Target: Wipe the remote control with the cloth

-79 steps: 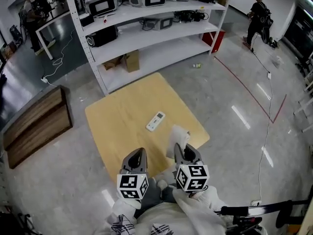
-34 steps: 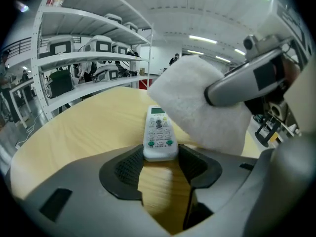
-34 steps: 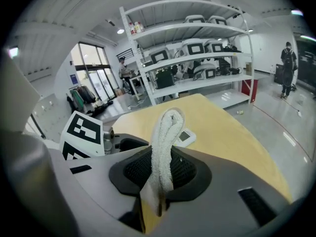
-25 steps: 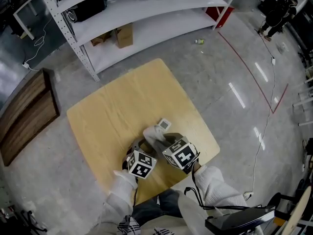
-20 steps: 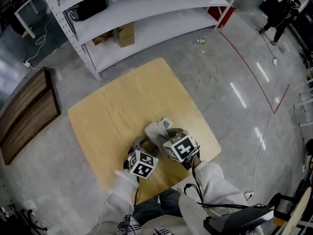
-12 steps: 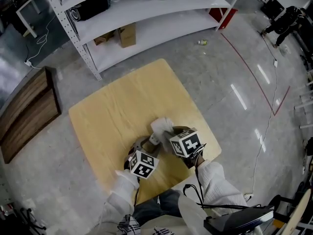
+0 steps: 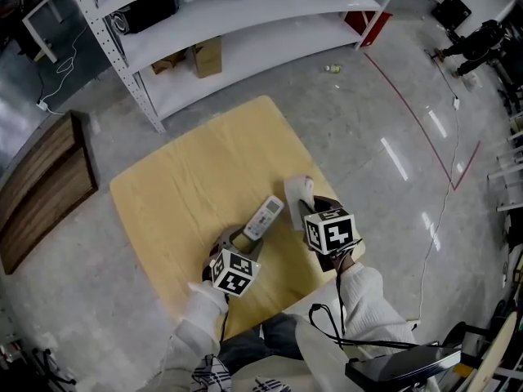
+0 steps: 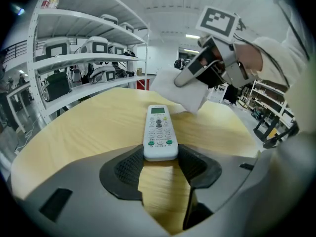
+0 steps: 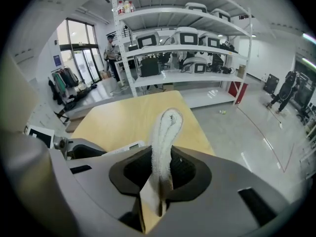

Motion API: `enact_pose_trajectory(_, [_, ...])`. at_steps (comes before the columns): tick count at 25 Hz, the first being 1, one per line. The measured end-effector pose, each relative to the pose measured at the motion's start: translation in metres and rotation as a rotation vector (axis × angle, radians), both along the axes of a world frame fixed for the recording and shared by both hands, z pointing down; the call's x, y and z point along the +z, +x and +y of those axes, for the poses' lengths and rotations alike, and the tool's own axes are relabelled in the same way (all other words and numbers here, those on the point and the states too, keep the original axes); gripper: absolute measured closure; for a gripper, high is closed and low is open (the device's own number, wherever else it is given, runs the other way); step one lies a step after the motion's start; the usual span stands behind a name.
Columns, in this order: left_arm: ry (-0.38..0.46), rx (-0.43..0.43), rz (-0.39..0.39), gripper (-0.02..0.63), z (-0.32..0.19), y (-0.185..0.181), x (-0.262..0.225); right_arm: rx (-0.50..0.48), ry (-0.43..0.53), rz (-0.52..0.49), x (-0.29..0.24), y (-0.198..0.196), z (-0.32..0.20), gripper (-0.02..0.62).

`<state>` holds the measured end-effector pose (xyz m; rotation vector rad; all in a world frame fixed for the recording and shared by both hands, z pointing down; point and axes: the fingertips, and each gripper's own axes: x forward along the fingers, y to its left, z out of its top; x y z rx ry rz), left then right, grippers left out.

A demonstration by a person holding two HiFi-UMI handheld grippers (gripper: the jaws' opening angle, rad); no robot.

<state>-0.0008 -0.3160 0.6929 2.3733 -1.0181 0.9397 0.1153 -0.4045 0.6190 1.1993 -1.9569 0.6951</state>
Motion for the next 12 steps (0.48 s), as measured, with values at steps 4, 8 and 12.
enact_pose_trajectory(4, [0.002, 0.006, 0.001, 0.385, 0.000, 0.001, 0.000, -0.097, -0.068, -0.147, -0.011, -0.024, 0.018, 0.506])
enact_pose_trajectory(8, [0.005, 0.008, 0.004, 0.385, 0.001, 0.000, -0.001, -0.299, -0.216, -0.335, -0.006, -0.082, 0.050, 0.506])
enact_pose_trajectory(12, [0.009, 0.010, 0.002, 0.385, 0.001, 0.002, 0.000, -0.415, -0.311, -0.266, 0.021, -0.109, 0.070, 0.506])
